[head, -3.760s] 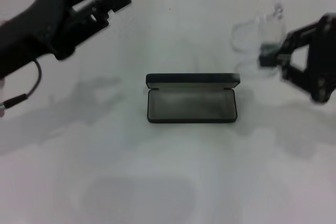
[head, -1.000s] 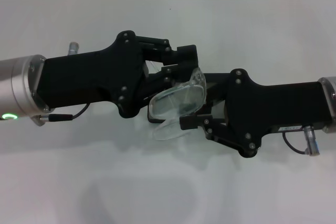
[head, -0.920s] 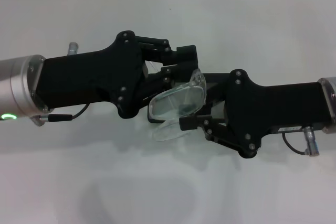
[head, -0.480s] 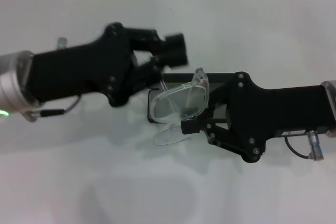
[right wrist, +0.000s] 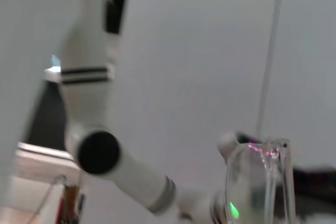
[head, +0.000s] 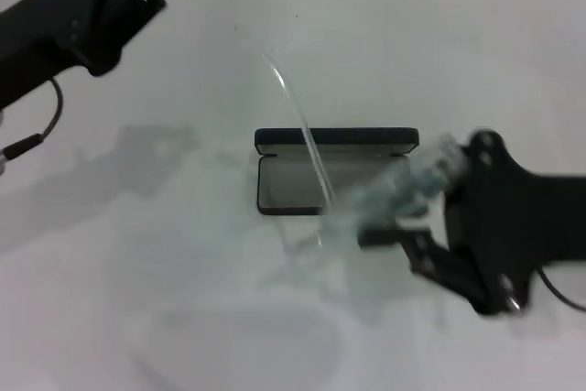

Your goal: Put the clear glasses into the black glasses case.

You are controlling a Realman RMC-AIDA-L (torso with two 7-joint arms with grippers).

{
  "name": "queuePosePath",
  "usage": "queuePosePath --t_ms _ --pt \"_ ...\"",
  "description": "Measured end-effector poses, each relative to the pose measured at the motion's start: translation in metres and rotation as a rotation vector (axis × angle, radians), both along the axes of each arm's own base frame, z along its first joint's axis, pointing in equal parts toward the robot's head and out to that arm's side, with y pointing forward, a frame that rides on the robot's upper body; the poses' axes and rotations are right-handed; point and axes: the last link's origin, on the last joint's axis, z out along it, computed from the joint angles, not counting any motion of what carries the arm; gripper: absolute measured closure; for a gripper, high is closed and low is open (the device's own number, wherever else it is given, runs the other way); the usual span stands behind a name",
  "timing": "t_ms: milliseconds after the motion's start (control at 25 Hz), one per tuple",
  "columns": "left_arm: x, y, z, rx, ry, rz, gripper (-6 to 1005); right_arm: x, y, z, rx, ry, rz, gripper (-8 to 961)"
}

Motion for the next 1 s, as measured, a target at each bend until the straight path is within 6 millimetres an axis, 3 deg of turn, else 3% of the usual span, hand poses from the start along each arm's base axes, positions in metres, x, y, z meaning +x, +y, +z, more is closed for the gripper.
queuePosePath --t_ms 160,400,680,1000 --pt "-0.009 0.004 -0.003 -0.009 -0.034 0.065 823 0.0 -0.017 0.007 -0.012 0.058 0.118 882" --pt "-0.012 0.005 -0.013 -0.055 -0.036 0.087 824 -0.005 -0.025 0.01 -0.033 0.083 0.193 882" --pt "0.004 -0.003 -0.037 -0.182 0.001 0.001 827 -0.013 -0.015 0.01 0.011 0.093 0.203 883" --pt "0.023 -0.007 -0.048 -0.251 0.012 -0.111 829 -0.016 0.001 -0.003 0.016 0.055 0.149 882"
